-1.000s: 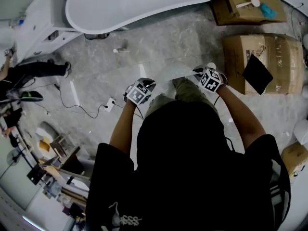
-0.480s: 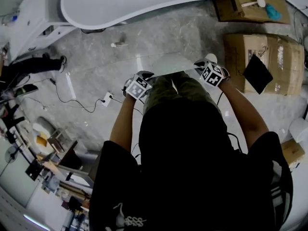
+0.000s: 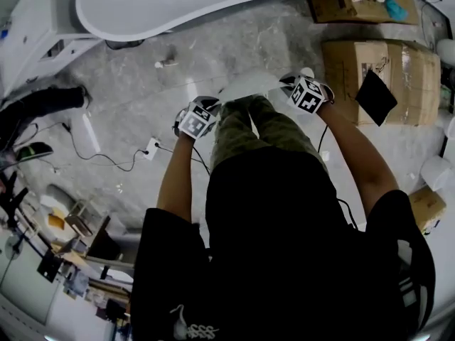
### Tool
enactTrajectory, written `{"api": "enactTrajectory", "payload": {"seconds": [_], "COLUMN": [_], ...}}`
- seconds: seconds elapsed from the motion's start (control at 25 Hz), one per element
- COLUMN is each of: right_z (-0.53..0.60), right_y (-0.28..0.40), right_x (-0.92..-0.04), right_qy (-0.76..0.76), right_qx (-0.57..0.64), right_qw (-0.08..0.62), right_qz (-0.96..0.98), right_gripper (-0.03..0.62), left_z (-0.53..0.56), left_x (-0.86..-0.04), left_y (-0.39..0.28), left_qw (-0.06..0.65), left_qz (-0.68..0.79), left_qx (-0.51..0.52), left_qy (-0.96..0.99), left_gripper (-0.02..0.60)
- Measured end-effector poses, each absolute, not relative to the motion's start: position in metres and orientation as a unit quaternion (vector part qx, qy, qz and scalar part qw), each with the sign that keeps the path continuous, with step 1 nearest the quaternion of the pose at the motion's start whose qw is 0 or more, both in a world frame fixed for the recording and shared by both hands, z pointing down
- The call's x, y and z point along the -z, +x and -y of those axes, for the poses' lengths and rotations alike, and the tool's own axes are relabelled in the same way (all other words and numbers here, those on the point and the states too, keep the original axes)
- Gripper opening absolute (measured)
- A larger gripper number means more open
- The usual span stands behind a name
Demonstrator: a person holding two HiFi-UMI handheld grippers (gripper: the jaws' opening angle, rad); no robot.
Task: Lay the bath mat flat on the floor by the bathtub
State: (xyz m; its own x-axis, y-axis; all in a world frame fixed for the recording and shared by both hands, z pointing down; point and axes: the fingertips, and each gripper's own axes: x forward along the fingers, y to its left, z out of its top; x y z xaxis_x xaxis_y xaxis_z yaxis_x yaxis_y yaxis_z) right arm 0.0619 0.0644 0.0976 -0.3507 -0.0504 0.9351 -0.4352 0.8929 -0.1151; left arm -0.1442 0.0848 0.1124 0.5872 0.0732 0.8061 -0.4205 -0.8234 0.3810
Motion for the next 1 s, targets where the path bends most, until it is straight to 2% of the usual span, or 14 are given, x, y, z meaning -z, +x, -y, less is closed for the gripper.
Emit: {"api": "enactTrajectory", "payload": {"seconds": [0.2,0.56,0.8,1.0], "right_z": [-0.067,-0.079,-0.095,-0.107], "right_y": [0.051,0.053,0.069,0.109], "right_x": [-0.110,-0.140,-0.173,-0.229], "right_qy": [0.159,0.167,0.190,0.192], "right_qx": [-0.182,-0.195,-0.216,-0.230], "right_qw": [0.570,0.589,0.574,0.569], "right_qz": [0.785,0.766,0.766,0.766], "right_gripper": [0.028,0.028,0.028,0.028], "left_z": [-0.080,-0.077,-0.091,-0.094], "left_x": [-0.139,-0.177,-0.202,-0.251], "left_y": [-0.155,-0.153,-0.138,-0.100], "left_qw": [0.289,0.248,0.220,0.214], "left_qz": [0.112,0.126,0.119,0.122], "left_qx": [-0.437,-0.427,-0.451,-0.485], "left_qy": [0.844,0.860,0.857,0.839], "left_gripper": [0.026,0.026,0.026,0.026]}}
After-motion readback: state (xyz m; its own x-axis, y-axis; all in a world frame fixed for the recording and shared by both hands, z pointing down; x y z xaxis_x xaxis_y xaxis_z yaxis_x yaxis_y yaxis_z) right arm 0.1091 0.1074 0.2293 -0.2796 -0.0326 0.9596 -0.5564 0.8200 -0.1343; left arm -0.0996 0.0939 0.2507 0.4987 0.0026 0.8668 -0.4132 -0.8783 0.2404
